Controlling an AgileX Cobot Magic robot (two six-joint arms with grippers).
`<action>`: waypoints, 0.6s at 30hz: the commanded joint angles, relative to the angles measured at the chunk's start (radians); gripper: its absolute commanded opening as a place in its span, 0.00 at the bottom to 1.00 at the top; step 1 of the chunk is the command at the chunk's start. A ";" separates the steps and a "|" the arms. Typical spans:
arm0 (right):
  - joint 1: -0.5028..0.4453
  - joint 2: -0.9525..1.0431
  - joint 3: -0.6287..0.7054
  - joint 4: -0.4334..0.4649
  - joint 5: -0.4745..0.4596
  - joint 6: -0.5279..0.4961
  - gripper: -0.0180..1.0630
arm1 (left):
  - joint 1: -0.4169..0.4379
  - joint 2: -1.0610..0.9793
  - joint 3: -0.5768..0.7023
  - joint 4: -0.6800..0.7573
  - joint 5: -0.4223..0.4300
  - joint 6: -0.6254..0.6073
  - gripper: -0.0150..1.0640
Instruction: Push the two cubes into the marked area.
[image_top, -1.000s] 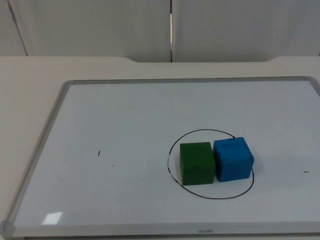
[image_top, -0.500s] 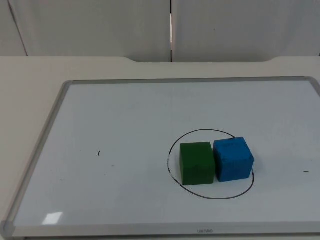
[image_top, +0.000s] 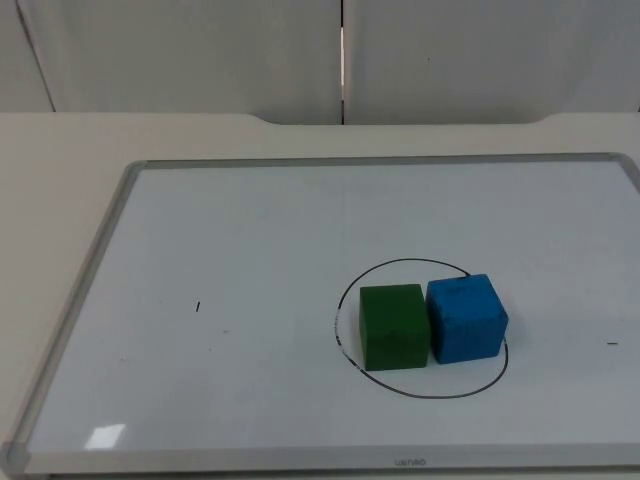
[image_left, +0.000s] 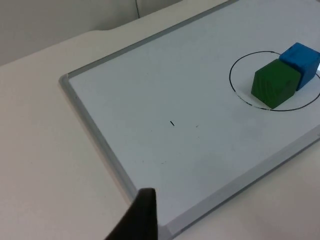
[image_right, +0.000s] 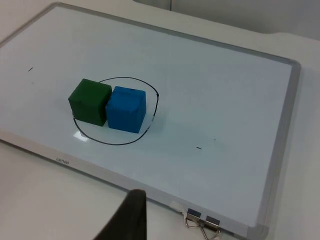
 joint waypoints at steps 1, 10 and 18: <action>-0.002 -0.003 0.000 0.000 0.002 -0.006 0.99 | 0.000 -0.004 0.005 -0.009 -0.003 0.002 0.99; -0.002 -0.003 0.000 0.000 0.002 -0.006 0.99 | 0.000 -0.004 0.005 -0.009 -0.003 0.002 0.99; -0.002 -0.003 0.000 0.000 0.002 -0.006 0.99 | 0.007 -0.004 0.005 -0.009 -0.003 0.002 0.99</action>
